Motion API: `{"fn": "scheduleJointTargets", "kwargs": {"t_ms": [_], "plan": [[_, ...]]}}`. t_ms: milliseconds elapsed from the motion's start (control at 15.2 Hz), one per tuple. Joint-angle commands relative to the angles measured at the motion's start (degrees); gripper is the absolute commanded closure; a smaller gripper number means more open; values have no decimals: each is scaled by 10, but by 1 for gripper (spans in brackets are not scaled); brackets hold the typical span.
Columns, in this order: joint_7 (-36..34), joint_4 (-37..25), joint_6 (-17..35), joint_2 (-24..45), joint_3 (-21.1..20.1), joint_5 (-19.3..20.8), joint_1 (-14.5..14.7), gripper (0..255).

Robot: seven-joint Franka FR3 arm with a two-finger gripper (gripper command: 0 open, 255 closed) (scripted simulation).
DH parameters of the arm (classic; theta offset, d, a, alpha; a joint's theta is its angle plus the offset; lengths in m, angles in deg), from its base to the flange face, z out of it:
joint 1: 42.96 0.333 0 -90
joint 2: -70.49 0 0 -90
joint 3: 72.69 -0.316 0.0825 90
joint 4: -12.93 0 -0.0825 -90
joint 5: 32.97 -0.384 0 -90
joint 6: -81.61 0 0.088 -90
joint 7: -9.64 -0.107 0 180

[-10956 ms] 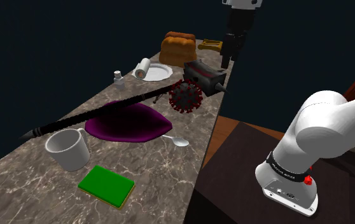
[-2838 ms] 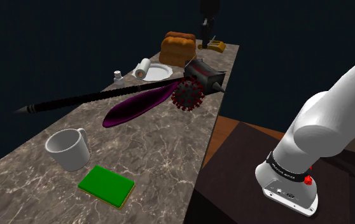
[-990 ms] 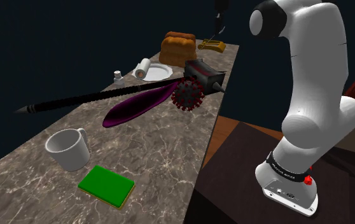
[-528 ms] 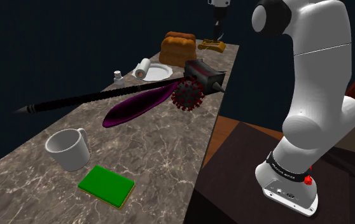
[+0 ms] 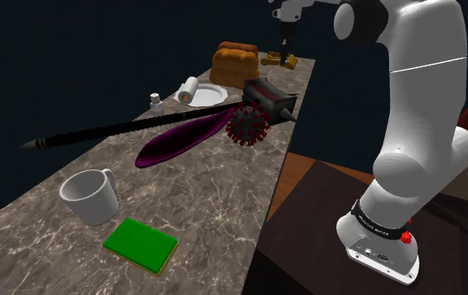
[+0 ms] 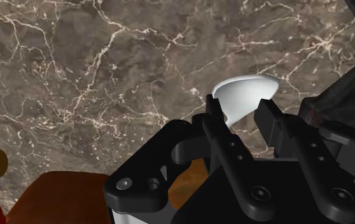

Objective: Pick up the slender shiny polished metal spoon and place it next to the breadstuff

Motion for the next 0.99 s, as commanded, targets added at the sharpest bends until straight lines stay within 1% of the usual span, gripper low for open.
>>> {"fn": "scheduleJointTargets", "kwargs": {"t_ms": [0, 924], "plan": [[0, 15, 17, 1, 0, 0, 1, 255], [2, 105, 117, 14, -4, -6, 7, 255]]}}
